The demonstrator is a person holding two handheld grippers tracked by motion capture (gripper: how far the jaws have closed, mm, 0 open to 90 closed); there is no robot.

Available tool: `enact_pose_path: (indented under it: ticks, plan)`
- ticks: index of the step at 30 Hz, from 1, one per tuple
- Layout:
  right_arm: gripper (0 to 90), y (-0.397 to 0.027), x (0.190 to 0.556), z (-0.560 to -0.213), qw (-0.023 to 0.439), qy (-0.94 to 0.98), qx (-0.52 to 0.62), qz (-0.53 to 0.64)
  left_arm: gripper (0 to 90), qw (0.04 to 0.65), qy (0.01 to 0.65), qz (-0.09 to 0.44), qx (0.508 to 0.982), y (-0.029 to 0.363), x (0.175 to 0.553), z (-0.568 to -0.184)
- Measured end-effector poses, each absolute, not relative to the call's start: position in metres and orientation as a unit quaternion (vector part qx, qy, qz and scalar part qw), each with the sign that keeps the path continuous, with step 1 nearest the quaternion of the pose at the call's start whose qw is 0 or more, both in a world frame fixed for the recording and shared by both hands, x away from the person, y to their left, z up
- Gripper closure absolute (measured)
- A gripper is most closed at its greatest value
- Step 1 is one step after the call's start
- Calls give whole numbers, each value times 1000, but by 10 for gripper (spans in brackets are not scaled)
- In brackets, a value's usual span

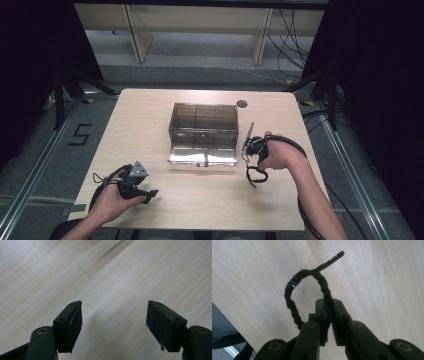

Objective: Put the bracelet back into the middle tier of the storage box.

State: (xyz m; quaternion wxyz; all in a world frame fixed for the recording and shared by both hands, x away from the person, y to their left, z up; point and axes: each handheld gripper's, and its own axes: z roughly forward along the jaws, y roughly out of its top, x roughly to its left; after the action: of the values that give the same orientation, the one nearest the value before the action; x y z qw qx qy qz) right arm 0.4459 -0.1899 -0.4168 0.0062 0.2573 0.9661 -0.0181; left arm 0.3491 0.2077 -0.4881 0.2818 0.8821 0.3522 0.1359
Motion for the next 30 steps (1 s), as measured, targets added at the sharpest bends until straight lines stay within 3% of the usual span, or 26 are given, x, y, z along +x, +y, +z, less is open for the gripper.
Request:
enact_pose_path:
  ticks: [30]
  plan:
    - [847,-175,463,-387,29,967,254,-10,290,282,344,138,885,208,349,-487]
